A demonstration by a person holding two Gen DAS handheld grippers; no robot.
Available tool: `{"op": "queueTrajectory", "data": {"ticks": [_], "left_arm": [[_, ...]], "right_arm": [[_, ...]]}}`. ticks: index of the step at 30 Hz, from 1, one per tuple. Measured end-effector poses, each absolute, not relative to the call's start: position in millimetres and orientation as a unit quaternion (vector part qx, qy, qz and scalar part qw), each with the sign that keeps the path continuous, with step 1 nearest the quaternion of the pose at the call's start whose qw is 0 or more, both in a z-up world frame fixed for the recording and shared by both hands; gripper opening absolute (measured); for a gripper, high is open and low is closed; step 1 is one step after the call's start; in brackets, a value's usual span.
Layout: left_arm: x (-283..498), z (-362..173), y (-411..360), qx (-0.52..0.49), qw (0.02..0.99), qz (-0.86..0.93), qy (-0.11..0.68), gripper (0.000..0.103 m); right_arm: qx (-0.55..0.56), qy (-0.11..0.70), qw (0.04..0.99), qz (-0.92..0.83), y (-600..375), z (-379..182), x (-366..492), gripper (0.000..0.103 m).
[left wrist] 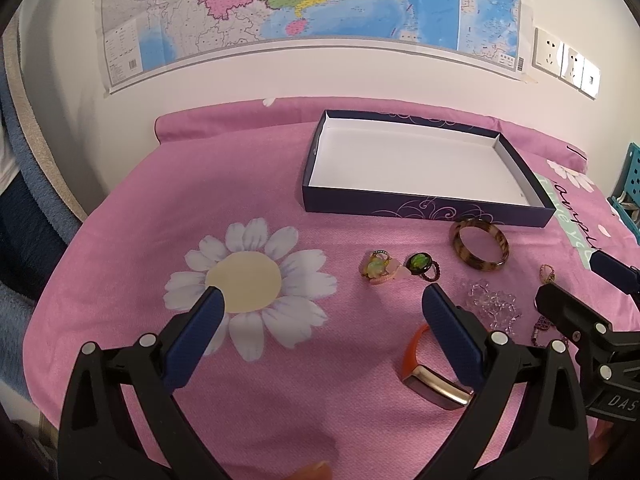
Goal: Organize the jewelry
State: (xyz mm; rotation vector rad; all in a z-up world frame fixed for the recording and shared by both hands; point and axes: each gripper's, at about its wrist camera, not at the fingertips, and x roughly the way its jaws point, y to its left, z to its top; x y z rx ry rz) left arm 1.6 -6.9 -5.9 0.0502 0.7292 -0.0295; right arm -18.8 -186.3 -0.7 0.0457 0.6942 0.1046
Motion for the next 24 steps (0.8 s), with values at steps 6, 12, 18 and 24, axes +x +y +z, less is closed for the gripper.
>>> {"op": "queueTrajectory", "data": {"ticks": [6,12,18,24], "left_arm": [[1.6,-5.7,-7.0,0.025,0.934,-0.014,0.356,0.098],[1.5,-5.1,-7.1,0.024,0.934,-0.015,0.357,0.098],[1.6,-5.1,-7.2,0.025,0.934,-0.015,0.357,0.098],[1.4,-5.1,-7.4,0.024,0.934,-0.016,0.357,0.098]], "right_arm": [[0.021,0.340,0.939,0.053,-185.9,0.1,-18.7,0.096],[0.020,0.339,0.939,0.053,-186.2,0.4,-19.3,0.096],[0.017,0.340,0.939,0.053,-185.2,-0.1,-20.5,0.096],[0.018,0.340,0.939,0.053,-186.0,0.4,-20.2,0.096]]}}
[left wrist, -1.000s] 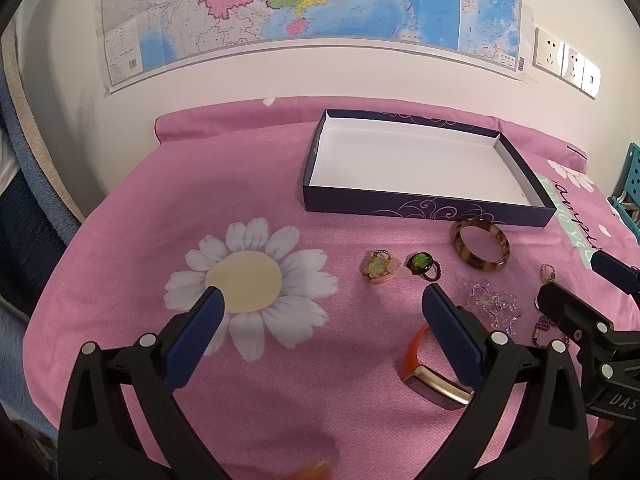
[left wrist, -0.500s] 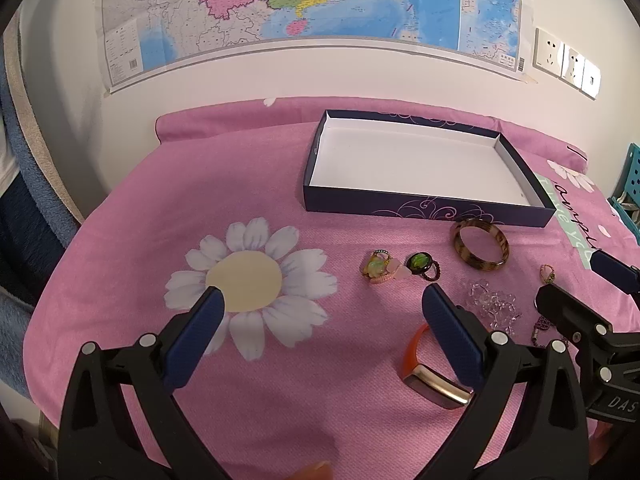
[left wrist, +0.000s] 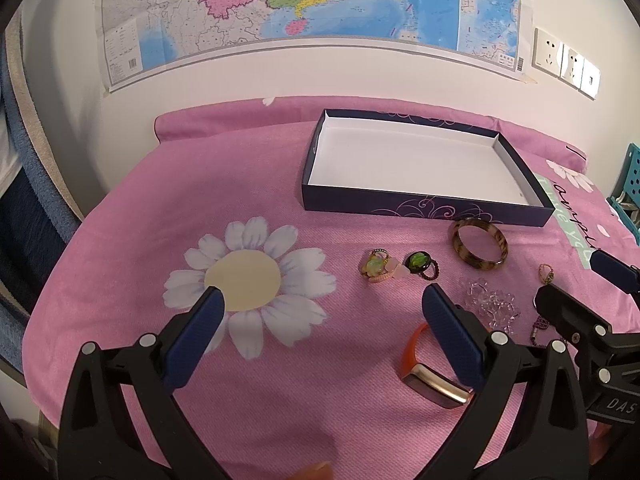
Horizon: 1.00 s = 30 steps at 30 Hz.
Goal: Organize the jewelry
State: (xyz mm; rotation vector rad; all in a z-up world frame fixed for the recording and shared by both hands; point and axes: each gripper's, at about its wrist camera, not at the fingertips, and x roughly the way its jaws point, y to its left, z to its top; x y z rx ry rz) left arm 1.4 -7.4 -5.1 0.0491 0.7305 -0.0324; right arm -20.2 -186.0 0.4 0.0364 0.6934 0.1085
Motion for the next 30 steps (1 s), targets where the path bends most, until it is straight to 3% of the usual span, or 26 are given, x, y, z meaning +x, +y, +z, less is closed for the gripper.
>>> {"op": "queueTrajectory", "data": {"ticks": [23,30], "left_arm": [[10.7,-9.0,-4.0,0.041,0.932,-0.031,0.360,0.098],[15.1,-13.7,-5.0,0.050,0.926,-0.066,0.368,0.098]], "right_arm": [[0.026,0.365,0.930,0.017,-228.2,-9.3,-19.2,0.096],[0.030,0.387,0.922,0.009,-256.0,-20.2,-25.3,0.088]]}}
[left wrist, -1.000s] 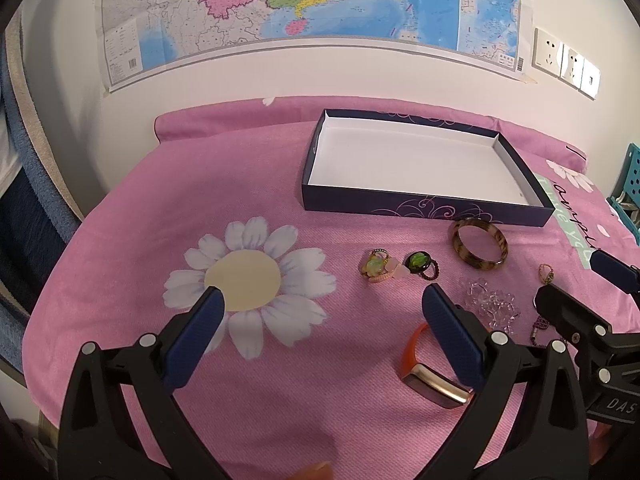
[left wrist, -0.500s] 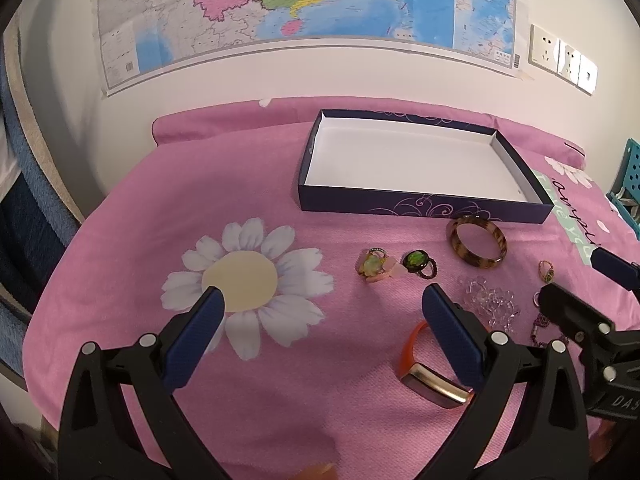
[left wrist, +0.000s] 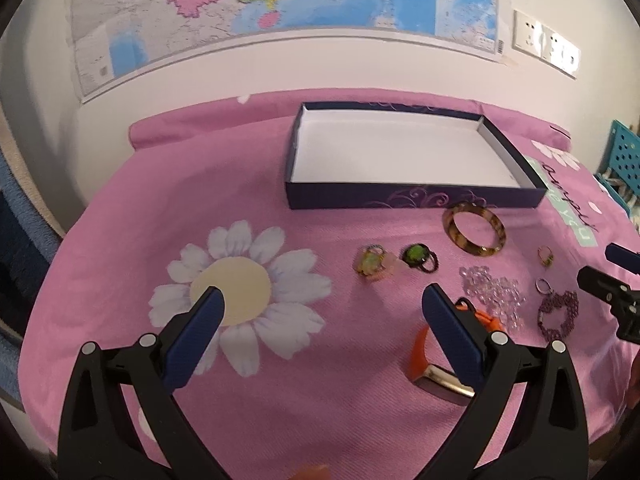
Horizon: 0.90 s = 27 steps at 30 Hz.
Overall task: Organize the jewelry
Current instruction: 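Grasp the orange watch band with the left gripper while the right gripper grasps the tortoiseshell bangle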
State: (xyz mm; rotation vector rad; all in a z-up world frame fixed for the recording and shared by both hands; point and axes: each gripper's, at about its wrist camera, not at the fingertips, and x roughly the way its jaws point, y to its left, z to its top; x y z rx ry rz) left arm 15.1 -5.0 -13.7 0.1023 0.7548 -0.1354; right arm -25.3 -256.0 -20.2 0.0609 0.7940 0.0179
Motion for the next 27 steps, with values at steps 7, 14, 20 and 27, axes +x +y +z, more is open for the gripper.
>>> {"op": "queueTrajectory", "data": {"ticks": [7,14,20,27], "left_arm": [[10.1,-24.0,-13.6,0.059,0.917,-0.100,0.382,0.098],[2.7,-26.4,-22.7,0.069,0.914,-0.115,0.382,0.096],[2.2,-27.7,-27.1,0.071,0.910,-0.127,0.387,0.087],[1.8,-29.6,-31.1,0.076,0.907,-0.138,0.391,0.087]], "right_arm": [[0.032,0.392,0.919,0.027,-255.7,-24.6,-28.7,0.084],[0.029,0.384,0.921,0.060,-238.1,-19.7,-19.2,0.083],[0.026,0.386,0.919,0.078,-227.4,-18.0,-1.4,0.078],[0.029,0.394,0.914,0.093,-219.6,-17.5,18.7,0.074]]}}
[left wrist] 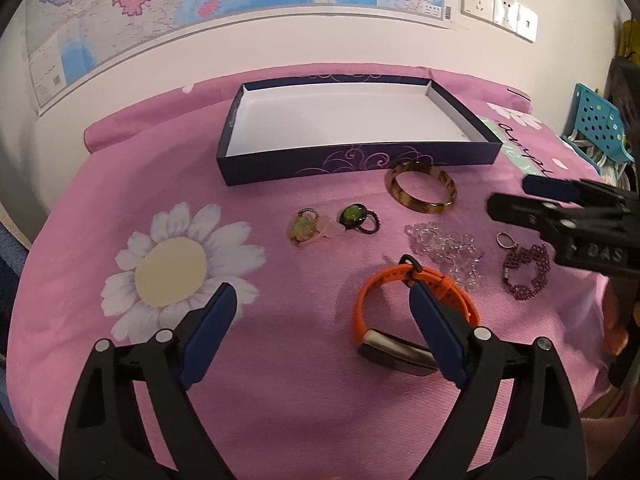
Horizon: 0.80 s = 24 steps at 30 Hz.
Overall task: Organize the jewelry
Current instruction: 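Grasp the orange watch band with the left gripper while the right gripper grasps the tortoiseshell bangle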
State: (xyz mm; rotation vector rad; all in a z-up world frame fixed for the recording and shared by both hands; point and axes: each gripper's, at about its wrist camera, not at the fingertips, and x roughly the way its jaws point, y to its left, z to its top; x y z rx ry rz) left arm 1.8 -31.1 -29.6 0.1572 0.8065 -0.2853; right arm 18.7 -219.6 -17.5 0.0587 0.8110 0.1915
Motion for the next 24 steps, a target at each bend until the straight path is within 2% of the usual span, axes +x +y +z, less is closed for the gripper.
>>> {"op": "queueTrajectory", "data": {"ticks": [5,13,19,21,24], "left_arm": [[2.8,-31.7,-33.9,0.077,0.904,-0.148,0.395,0.084],[6.4,-38.6,-33.9,0.074,0.893,-0.164,0.412,0.069],[5.7,-38.9,-40.3,0.082,0.885,-0.195,0.414,0.051],[6.8,-39.9,-42.9,0.081,0.880,-0.209,0.418,0.041],[9.1,-41.9,-47.0,0.082,0.876,-0.220,0.422,0.031]], "right_arm": [[0.022,0.401,0.911,0.098,-211.7,-16.3,37.0,0.069],[0.018,0.430,0.897,0.101,-209.5,-27.9,67.2,0.048],[0.004,0.447,0.889,0.100,-205.7,-37.0,81.9,0.037],[-0.001,0.447,0.889,0.099,-204.7,-37.1,83.7,0.036],[-0.018,0.448,0.889,0.095,-201.8,-36.7,85.0,0.023]]}}
